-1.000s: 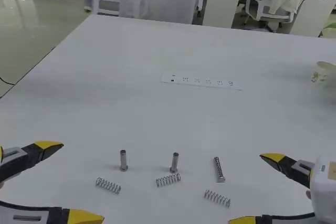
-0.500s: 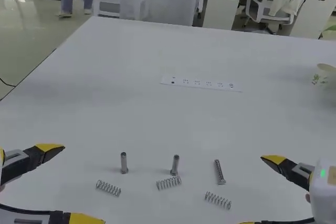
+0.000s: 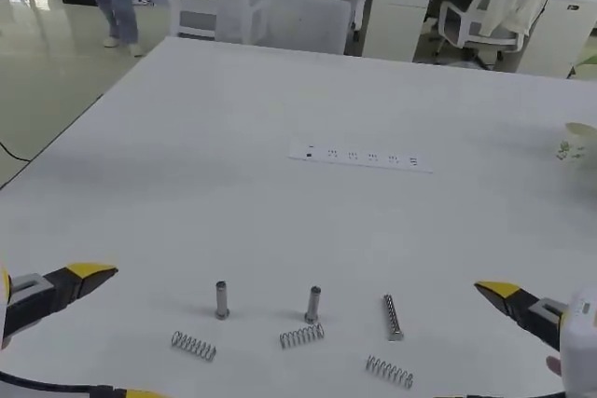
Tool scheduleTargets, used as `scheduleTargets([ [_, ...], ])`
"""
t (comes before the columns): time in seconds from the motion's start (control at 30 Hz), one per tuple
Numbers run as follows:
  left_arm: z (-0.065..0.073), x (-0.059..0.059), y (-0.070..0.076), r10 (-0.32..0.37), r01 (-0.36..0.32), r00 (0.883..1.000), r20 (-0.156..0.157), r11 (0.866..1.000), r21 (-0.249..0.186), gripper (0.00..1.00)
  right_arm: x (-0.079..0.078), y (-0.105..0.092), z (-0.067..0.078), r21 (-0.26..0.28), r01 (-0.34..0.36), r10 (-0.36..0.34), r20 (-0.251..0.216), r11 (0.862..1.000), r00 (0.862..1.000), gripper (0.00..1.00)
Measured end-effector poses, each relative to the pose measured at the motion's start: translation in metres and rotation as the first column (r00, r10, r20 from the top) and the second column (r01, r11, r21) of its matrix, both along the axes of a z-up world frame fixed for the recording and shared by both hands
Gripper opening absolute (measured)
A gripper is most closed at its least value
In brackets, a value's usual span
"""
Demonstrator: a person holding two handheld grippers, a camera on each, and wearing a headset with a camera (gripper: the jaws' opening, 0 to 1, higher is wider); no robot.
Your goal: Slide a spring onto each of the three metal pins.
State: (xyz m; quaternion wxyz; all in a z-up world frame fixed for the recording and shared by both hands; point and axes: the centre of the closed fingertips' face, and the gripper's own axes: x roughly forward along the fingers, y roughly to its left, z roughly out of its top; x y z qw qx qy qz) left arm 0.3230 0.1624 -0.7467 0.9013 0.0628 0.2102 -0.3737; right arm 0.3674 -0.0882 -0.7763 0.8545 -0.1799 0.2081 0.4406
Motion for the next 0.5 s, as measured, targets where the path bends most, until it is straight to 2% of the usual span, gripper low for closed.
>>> scheduleTargets([
  [0.5, -0.0010, -0.0018, -0.0021, -0.003, 0.003, 1.000, -0.003, 1.000, -0.002, 0.98, -0.0042, 0.0014, -0.0029, -0.013, -0.014, 0.014, -0.009, 1.000, 1.000, 0.98],
])
